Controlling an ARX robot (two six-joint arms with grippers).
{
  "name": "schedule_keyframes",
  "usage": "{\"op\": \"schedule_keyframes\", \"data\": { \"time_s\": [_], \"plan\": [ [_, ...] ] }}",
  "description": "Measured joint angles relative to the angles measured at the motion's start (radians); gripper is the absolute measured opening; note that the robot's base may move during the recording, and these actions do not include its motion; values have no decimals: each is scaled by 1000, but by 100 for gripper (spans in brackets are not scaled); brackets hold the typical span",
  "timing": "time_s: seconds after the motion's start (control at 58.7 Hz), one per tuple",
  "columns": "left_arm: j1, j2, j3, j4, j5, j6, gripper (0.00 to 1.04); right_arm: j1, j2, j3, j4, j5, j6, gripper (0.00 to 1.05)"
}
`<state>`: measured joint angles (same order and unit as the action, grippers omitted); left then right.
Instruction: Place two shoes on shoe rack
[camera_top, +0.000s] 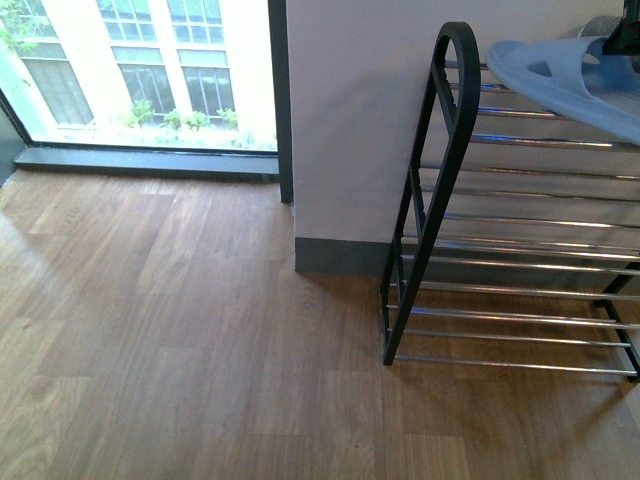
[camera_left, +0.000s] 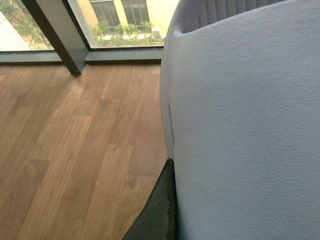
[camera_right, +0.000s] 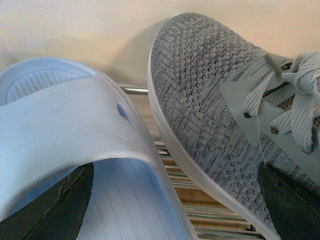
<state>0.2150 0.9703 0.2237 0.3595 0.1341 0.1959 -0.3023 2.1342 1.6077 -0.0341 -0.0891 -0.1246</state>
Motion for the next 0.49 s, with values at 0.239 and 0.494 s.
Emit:
{"op": "schedule_keyframes", "data": {
  "time_s": [0.239,0.494],
  "plan": [
    [0,0,0,0,0,0,2,-9,-25,-28,20,-6,-3,95],
    [0,0,0,0,0,0,2,-30,-108,-116,90,-42,7,95]
  ]
}}
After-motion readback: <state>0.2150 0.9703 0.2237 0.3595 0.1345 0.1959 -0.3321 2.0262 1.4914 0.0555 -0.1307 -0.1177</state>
